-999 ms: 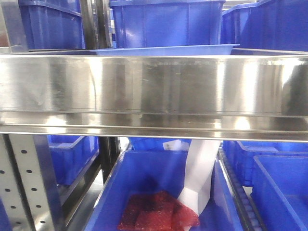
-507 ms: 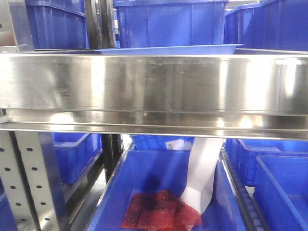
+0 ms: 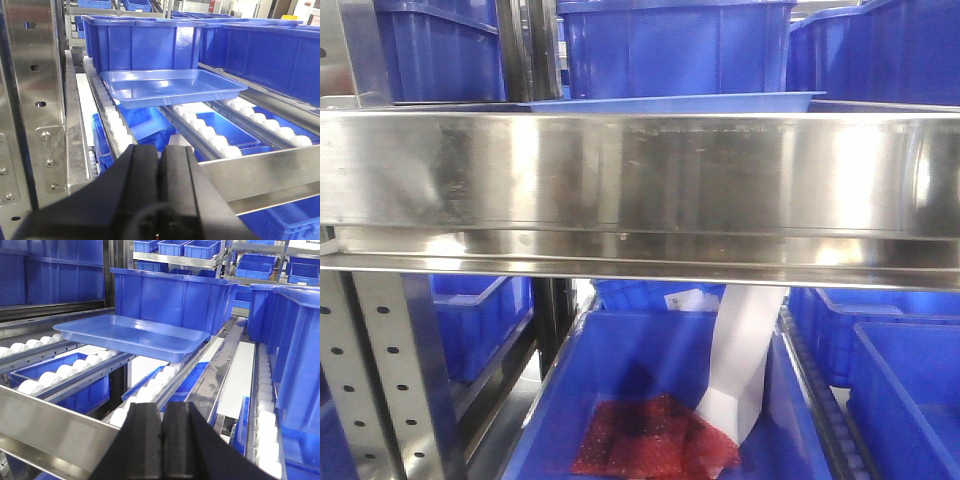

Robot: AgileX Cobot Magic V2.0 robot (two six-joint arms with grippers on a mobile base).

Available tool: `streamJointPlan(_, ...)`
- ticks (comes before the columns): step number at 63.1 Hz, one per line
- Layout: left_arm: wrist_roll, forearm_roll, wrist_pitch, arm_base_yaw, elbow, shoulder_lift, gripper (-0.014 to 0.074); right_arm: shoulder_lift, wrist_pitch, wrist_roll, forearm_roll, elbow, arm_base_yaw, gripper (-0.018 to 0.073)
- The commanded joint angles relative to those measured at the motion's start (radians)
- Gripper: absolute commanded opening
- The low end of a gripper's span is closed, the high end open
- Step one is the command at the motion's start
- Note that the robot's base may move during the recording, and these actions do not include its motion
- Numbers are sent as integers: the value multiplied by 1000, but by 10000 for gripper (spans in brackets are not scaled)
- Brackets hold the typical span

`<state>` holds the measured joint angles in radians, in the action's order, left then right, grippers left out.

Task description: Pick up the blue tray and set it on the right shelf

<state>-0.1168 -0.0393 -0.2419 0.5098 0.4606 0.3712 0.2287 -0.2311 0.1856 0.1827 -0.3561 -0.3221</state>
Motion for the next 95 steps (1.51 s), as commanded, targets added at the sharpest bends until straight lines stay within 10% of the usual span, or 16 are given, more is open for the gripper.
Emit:
streamJointPlan(1,4,-5,91,8,27,4,-48,6,96,-14,15,-29,1,51)
streamJointPlan(14,70,96,36,-27,21,-22,-48,6,96,-14,15,-29,1,51)
streamJointPlan(49,134,161,216,-515,-466,-371,-48,6,96,-14,15,-29,1,51)
streamJointPlan(95,134,164,219,-534,-519,-394,-48,6,93,-14,15,-29,1,51)
